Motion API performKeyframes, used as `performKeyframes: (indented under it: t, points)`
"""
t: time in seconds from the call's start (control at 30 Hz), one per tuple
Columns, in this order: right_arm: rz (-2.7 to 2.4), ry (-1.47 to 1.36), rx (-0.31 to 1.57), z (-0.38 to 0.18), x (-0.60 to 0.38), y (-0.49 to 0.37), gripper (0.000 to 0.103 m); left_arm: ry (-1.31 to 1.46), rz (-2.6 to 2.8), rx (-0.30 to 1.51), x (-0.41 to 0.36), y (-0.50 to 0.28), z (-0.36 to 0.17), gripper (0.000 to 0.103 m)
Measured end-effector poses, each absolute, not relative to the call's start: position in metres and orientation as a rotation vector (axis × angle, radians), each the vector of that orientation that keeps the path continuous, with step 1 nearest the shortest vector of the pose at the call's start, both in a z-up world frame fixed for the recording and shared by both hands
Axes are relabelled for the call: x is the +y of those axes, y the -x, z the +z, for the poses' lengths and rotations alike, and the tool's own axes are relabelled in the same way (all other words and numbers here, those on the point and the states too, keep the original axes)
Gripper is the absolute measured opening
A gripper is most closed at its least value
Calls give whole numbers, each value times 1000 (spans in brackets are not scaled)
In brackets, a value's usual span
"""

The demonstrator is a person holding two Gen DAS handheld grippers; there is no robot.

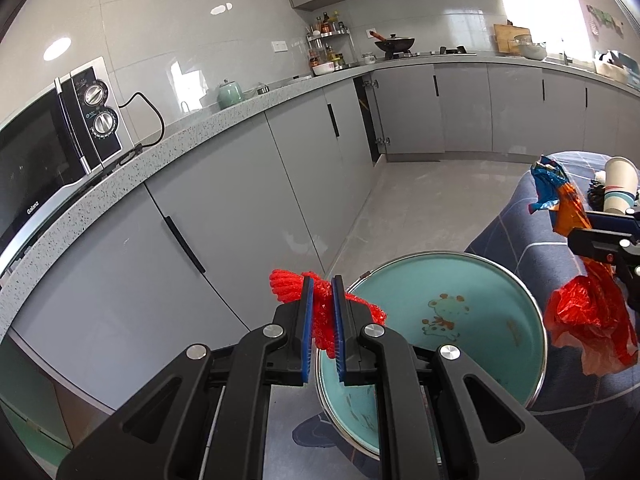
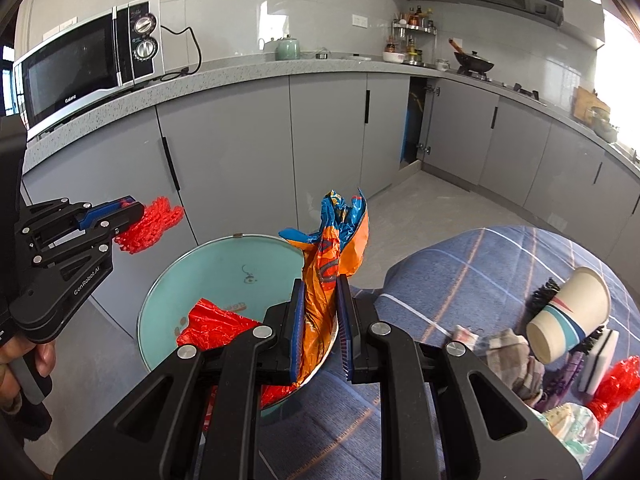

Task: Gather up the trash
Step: 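Open both tools to drop the mesh bag and wrapper into the bin, then move both open tools back over the table trash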

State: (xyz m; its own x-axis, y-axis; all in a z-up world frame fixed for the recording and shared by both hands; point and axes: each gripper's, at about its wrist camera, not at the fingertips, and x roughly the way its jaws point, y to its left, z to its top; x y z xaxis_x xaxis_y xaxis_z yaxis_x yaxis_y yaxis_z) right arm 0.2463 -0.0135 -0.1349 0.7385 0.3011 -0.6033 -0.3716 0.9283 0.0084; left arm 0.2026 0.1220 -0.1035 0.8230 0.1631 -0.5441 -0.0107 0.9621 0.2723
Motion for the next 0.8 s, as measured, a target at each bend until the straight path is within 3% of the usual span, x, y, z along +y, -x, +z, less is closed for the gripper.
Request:
performKeyframes:
  t: [0.7,0.77,0.8]
  points:
    - [440,127,643,-140,1,-249,20,-285,64,603,116,-201,-109,13]
    - [451,126,644,-143,3,-251,29,-285,53,606,115,-201,-110,19]
    - [451,127,647,-145,3,-251,29,-283,48,608,114,-201,-110,29]
